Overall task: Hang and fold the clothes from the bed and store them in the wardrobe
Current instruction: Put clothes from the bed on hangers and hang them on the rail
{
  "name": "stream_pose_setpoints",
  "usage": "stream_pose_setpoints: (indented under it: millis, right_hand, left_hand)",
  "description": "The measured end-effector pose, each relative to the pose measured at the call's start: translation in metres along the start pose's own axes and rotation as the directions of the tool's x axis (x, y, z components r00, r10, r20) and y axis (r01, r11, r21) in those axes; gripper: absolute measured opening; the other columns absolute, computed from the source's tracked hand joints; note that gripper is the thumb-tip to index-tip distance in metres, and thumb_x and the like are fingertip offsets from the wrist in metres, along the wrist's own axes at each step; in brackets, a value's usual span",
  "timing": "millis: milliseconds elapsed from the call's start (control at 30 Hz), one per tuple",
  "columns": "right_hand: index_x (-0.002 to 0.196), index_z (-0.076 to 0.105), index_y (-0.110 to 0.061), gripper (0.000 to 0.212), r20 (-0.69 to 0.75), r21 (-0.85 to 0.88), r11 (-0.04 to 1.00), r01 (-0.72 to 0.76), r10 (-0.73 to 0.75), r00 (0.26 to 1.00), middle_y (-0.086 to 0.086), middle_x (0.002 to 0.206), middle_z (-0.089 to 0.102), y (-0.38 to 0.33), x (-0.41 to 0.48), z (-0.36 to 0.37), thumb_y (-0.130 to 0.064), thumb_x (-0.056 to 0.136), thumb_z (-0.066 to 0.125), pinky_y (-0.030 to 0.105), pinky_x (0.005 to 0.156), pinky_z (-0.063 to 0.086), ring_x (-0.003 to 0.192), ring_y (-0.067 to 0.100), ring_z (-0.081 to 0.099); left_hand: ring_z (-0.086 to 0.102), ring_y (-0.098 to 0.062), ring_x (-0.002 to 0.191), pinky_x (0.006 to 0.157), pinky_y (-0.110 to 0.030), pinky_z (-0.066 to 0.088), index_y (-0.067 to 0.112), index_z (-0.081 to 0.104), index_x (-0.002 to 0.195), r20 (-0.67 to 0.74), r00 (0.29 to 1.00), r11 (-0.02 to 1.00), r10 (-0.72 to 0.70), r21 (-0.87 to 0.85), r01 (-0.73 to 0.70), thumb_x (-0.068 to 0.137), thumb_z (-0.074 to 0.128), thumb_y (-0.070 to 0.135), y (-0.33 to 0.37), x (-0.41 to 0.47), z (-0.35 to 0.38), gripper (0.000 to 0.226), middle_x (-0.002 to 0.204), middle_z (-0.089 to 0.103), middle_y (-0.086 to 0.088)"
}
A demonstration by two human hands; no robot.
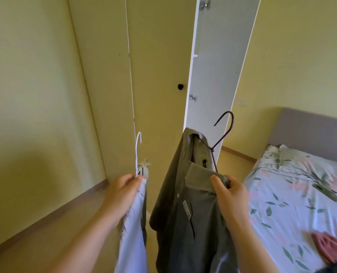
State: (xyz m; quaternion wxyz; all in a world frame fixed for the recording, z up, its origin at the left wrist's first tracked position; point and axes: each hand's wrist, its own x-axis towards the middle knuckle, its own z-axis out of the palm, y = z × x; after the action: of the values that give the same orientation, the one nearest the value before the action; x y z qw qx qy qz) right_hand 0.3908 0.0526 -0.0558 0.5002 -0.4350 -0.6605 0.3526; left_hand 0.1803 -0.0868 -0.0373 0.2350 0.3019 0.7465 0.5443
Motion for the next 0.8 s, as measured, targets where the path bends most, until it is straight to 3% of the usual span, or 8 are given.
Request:
stream_pose_setpoints:
  millis: [167, 333, 433, 500, 567, 633, 700, 800]
  right_hand:
    - [0.054, 0.042, -0.027, 0.042, -0.051, -0.037, 0.999, -0.023, 0.021, 0.998, -0.02, 0.042, 0.047, 0.006, 0.028, 0.039, -0.012, 0.088, 0.063, 0.005, 0.041, 0.032, 0.043, -0.006, 0.045]
    - [0.057, 0.051, -0.022, 0.035, -0.157, -0.099, 0.991, -0.086, 0.07, 0.985, -0.016, 0.044, 0.05, 0.012, 0.05, 0.084, -0.015, 0.089, 0.064, 0.006, 0.041, 0.034, 0.044, -0.005, 0.048]
    - [0.063, 0.06, -0.015, 0.026, -0.236, -0.128, 0.982, -0.139, 0.106, 0.966, -0.009, 0.047, 0.05, 0.009, 0.064, 0.103, -0.017, 0.088, 0.064, 0.008, 0.041, 0.035, 0.046, -0.002, 0.047]
    - [0.06, 0.055, -0.016, 0.029, -0.275, -0.14, 0.974, -0.176, 0.133, 0.952, -0.012, 0.043, 0.047, 0.007, 0.069, 0.111, -0.018, 0.088, 0.063, 0.01, 0.04, 0.033, 0.043, 0.0, 0.044]
    - [0.056, 0.046, -0.017, 0.036, -0.329, -0.146, 0.965, -0.219, 0.162, 0.93, -0.013, 0.04, 0.041, 0.009, 0.074, 0.114, -0.018, 0.088, 0.062, 0.014, 0.039, 0.03, 0.041, 0.003, 0.039]
    - [0.055, 0.041, -0.017, 0.039, -0.372, -0.165, 0.952, -0.257, 0.181, 0.91, -0.011, 0.04, 0.035, 0.01, 0.08, 0.113, -0.019, 0.088, 0.062, 0.017, 0.042, 0.025, 0.042, 0.005, 0.034]
    - [0.056, 0.04, -0.015, 0.038, -0.409, -0.181, 0.942, -0.284, 0.19, 0.893, -0.01, 0.044, 0.033, 0.01, 0.088, 0.109, -0.019, 0.087, 0.063, 0.018, 0.043, 0.025, 0.043, 0.006, 0.032]
    - [0.058, 0.044, -0.011, 0.035, -0.463, -0.206, 0.931, -0.302, 0.179, 0.868, -0.003, 0.05, 0.036, 0.014, 0.101, 0.098, -0.019, 0.086, 0.064, 0.018, 0.041, 0.028, 0.043, 0.007, 0.033]
  left_hand:
    - [0.048, -0.012, 0.055, 0.057, -0.029, 0.034, 0.024, 0.073, 0.082, 0.073, 0.997, 0.998, 0.039, 0.04, -0.042, 0.096, 0.054, 0.032, -0.013, 0.067, 0.004, 0.025, 0.049, 0.049, 0.011]
    - [0.056, -0.005, 0.05, 0.05, -0.019, 0.042, 0.012, 0.072, 0.092, 0.247, 0.961, 0.991, 0.122, 0.021, -0.131, 0.097, 0.053, 0.032, -0.026, 0.142, 0.008, 0.029, 0.063, 0.065, -0.005]
    - [0.05, -0.006, 0.041, 0.042, -0.016, 0.035, 0.005, 0.068, 0.085, 0.357, 0.922, 0.987, 0.147, 0.002, -0.159, 0.098, 0.052, 0.029, -0.02, 0.178, 0.011, 0.032, 0.047, 0.051, 0.006]
    - [0.045, -0.004, 0.038, 0.04, -0.014, 0.031, 0.017, 0.059, 0.062, 0.424, 0.889, 0.983, 0.175, -0.017, -0.185, 0.099, 0.053, 0.025, -0.014, 0.196, 0.017, 0.038, 0.042, 0.044, 0.01]
    - [0.042, -0.002, 0.038, 0.04, -0.013, 0.029, 0.021, 0.045, 0.053, 0.461, 0.862, 0.973, 0.212, -0.015, -0.231, 0.098, 0.054, 0.025, -0.008, 0.209, 0.026, 0.046, 0.041, 0.04, 0.01]
    - [0.043, -0.006, 0.046, 0.045, -0.015, 0.029, 0.017, 0.046, 0.057, 0.495, 0.831, 0.959, 0.253, -0.017, -0.282, 0.097, 0.054, 0.027, -0.002, 0.22, 0.037, 0.042, 0.048, 0.04, 0.009]
    - [0.048, -0.013, 0.059, 0.056, -0.024, 0.033, 0.003, 0.059, 0.072, 0.543, 0.795, 0.953, 0.27, -0.032, -0.302, 0.096, 0.054, 0.028, 0.005, 0.231, 0.052, 0.036, 0.061, 0.048, 0.002]
    - [0.043, -0.011, 0.057, 0.057, -0.029, 0.032, -0.005, 0.06, 0.081, 0.614, 0.742, 0.954, 0.27, -0.067, -0.292, 0.095, 0.056, 0.033, 0.014, 0.241, 0.081, 0.041, 0.058, 0.044, 0.002]
